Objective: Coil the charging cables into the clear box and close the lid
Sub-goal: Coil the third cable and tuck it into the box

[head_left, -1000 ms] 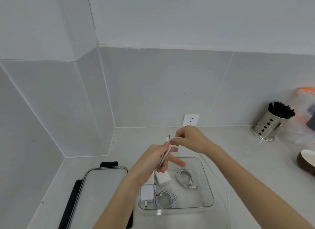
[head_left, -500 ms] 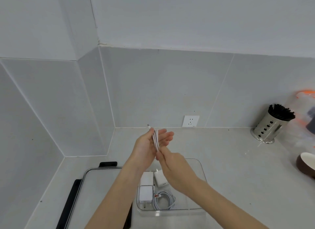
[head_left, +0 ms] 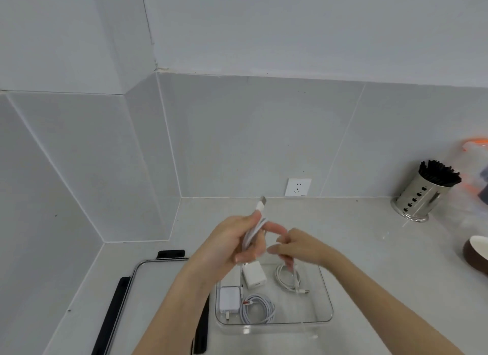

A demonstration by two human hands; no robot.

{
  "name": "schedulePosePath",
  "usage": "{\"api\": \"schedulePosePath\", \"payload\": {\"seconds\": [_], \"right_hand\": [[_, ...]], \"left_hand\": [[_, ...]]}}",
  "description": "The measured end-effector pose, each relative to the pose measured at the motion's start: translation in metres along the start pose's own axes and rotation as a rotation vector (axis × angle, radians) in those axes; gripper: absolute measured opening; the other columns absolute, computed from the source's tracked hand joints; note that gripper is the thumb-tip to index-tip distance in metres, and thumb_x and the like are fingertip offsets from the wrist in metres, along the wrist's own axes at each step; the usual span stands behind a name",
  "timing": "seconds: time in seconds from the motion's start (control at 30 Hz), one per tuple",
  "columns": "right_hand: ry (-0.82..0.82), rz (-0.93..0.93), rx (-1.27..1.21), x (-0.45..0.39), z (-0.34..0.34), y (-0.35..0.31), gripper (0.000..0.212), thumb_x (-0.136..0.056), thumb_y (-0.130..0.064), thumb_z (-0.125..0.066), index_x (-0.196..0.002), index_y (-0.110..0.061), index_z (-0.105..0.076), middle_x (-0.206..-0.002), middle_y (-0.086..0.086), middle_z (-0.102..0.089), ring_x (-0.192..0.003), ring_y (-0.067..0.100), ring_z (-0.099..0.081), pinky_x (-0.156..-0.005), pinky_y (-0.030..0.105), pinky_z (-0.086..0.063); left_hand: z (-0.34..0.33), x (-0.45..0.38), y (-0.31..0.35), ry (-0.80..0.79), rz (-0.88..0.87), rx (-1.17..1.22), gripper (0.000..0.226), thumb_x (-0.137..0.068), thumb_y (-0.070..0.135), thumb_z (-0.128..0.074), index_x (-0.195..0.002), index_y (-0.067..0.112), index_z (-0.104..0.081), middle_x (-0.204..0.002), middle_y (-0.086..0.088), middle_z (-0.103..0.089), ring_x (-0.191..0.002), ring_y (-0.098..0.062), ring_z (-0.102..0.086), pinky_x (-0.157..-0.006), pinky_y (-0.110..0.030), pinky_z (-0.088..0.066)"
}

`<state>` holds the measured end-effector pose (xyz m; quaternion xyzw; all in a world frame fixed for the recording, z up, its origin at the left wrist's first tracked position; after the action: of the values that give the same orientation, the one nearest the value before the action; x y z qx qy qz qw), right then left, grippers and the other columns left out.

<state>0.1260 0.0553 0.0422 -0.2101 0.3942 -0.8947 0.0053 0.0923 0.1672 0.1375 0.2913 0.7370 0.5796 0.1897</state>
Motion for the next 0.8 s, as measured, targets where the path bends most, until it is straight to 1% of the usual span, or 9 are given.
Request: {"api": "schedulePosePath", "payload": {"seconds": [0.17,0.3,0.4,0.47,0.5,0.53,0.57,0.63,0.8], "right_hand": [[0.185,-0.001,0.039,0.005,0.059,-0.037,0.052,-0.070,-0.014,-0.072,-0.043,-0.018,-0.028,-0.045,-0.002,-0.024,-0.040,0.013,-0.031,-0.043,0.022,-0.040],[0.296,0.058,0.212,0.019,0.069,-0.075,0.048,-0.067,-0.009,-0.067,-0.040,-0.016,-0.028,-0.037,-0.006,-0.026,-0.041,0.013,-0.026,-0.045,0.022,-0.025],[0.329,0.145,0.253,0.034,0.057,-0.100,0.037,-0.076,-0.021,-0.064,-0.047,-0.016,-0.042,-0.039,-0.008,-0.038,-0.044,0.011,-0.035,-0.050,0.027,-0.031],[0.347,0.196,0.258,0.044,0.044,-0.111,0.032,-0.088,-0.034,-0.054,-0.063,-0.013,-0.054,-0.055,-0.002,-0.056,-0.056,0.014,-0.051,-0.057,0.031,-0.041],[0.361,0.213,0.251,0.046,0.037,-0.112,0.034,-0.093,-0.038,-0.045,-0.076,-0.011,-0.058,-0.068,0.004,-0.065,-0.066,0.019,-0.058,-0.064,0.034,-0.047],[0.382,0.233,0.259,0.049,0.030,-0.112,0.037,-0.096,-0.038,-0.037,-0.088,-0.009,-0.058,-0.080,0.009,-0.068,-0.076,0.025,-0.062,-0.070,0.037,-0.048],[0.405,0.249,0.281,0.051,0.024,-0.111,0.037,-0.099,-0.035,-0.031,-0.098,-0.008,-0.056,-0.088,0.012,-0.068,-0.081,0.030,-0.061,-0.072,0.038,-0.047],[0.440,0.269,0.303,0.054,0.013,-0.106,0.037,-0.100,-0.031,-0.024,-0.106,-0.008,-0.052,-0.087,0.013,-0.066,-0.082,0.033,-0.060,-0.070,0.039,-0.046],[0.360,0.346,0.181,0.055,-0.017,-0.092,0.025,-0.101,-0.029,-0.025,-0.094,-0.017,-0.046,-0.053,-0.008,-0.038,-0.050,0.015,-0.037,-0.050,0.026,-0.029]], "left_hand": [[-0.003,0.000,-0.032,-0.016,0.142,-0.286,0.044,-0.098,0.032,-0.032,-0.100,0.007,-0.069,-0.056,-0.002,-0.067,-0.039,-0.010,-0.036,-0.055,-0.027,-0.031],[0.006,-0.014,-0.044,0.121,0.161,-0.349,0.044,-0.100,0.031,-0.027,-0.112,0.006,-0.061,-0.073,-0.006,-0.070,-0.043,-0.007,-0.045,-0.049,-0.019,-0.035],[0.023,-0.028,-0.045,0.287,0.150,-0.377,0.042,-0.100,0.027,-0.027,-0.102,0.007,-0.064,-0.064,0.003,-0.066,-0.040,0.000,-0.050,-0.046,-0.011,-0.041],[0.035,-0.030,-0.049,0.342,0.129,-0.291,0.038,-0.098,0.018,-0.030,-0.096,0.000,-0.064,-0.049,0.010,-0.060,-0.038,0.003,-0.052,-0.045,-0.007,-0.042],[0.038,-0.030,-0.048,0.354,0.087,-0.220,0.026,-0.098,0.018,-0.030,-0.079,0.011,-0.046,-0.048,0.011,-0.060,-0.043,0.004,-0.054,-0.050,-0.007,-0.043],[0.041,-0.032,-0.051,0.350,0.074,-0.118,0.040,-0.099,0.022,-0.029,-0.115,-0.013,-0.039,-0.056,0.010,-0.064,-0.054,0.003,-0.059,-0.060,-0.008,-0.046],[0.046,-0.035,-0.052,0.383,0.076,0.000,0.043,-0.100,0.026,-0.028,-0.109,0.001,-0.062,-0.072,0.004,-0.069,-0.070,-0.002,-0.064,-0.074,-0.014,-0.048],[0.055,-0.036,-0.054,0.399,0.070,0.185,0.045,-0.100,0.030,-0.025,-0.117,0.005,-0.058,-0.096,-0.008,-0.069,-0.093,-0.016,-0.064,-0.093,-0.028,-0.046],[0.059,-0.040,-0.039,0.368,-0.010,0.462,0.045,-0.100,0.029,-0.023,-0.104,0.003,-0.060,-0.069,0.000,-0.073,-0.064,-0.011,-0.068,-0.069,-0.022,-0.051]]}}
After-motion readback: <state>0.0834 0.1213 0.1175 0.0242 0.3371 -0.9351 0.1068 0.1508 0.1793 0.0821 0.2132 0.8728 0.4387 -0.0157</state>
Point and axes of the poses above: each hand's wrist, its own x-axis away from the middle knuckle, its own z-axis out of the back of the hand, y = z × x, the point moved 10 cm from there along -x, towards the middle knuckle
